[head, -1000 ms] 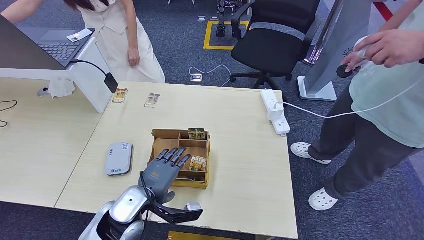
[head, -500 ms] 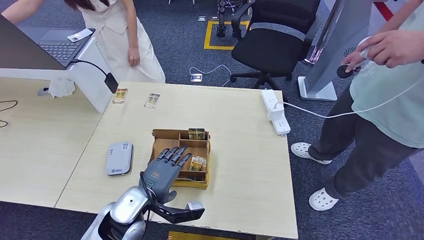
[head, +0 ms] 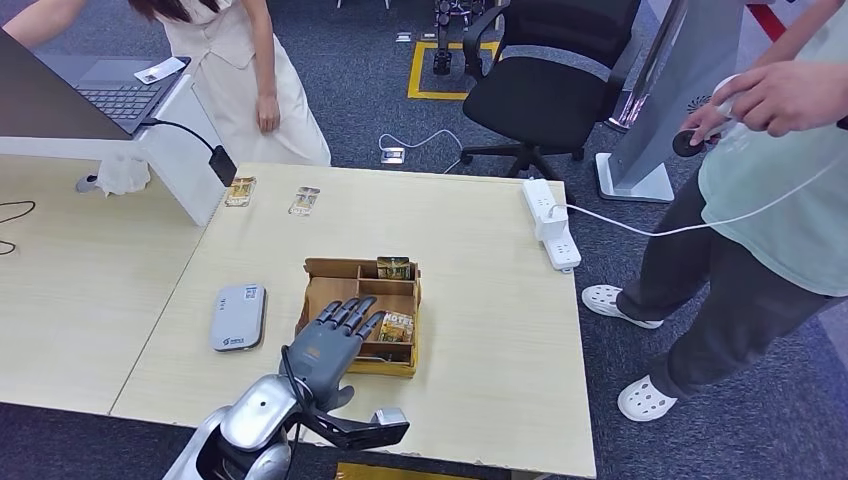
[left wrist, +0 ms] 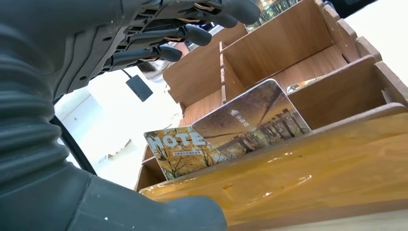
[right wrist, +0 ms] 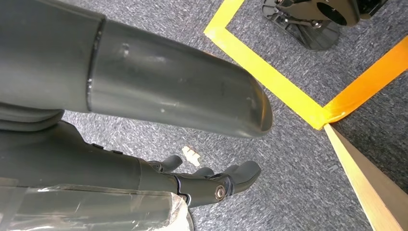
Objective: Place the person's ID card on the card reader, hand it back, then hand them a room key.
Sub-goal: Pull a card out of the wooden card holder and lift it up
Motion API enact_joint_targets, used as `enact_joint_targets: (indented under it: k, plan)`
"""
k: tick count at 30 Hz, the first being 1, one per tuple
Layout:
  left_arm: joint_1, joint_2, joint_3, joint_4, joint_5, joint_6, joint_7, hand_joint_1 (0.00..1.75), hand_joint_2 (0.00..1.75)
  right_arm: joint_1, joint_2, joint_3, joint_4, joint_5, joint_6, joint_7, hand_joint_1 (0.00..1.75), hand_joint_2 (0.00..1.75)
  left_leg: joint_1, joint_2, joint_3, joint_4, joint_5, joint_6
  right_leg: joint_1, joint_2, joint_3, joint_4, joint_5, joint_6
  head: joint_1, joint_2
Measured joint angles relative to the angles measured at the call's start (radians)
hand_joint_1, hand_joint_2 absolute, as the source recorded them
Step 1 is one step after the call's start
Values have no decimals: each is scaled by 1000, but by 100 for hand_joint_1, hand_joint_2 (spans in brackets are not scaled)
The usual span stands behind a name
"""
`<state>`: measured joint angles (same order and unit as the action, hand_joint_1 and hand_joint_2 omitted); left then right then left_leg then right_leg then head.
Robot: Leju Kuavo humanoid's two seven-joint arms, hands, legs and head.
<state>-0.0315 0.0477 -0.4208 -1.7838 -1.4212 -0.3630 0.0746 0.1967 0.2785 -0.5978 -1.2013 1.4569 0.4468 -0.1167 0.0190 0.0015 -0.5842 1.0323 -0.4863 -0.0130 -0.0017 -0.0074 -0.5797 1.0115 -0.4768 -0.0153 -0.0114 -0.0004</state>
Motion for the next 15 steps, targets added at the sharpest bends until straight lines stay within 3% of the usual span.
enact_joint_targets:
  k: [15]
  plan:
    - [7, 2, 0, 2, 17, -3, -9, 0, 175, 0, 0, 0, 0, -2, -1, 0, 0, 0, 0, 0, 0, 0, 0, 0, 0, 0, 0, 0, 0, 0, 0, 0]
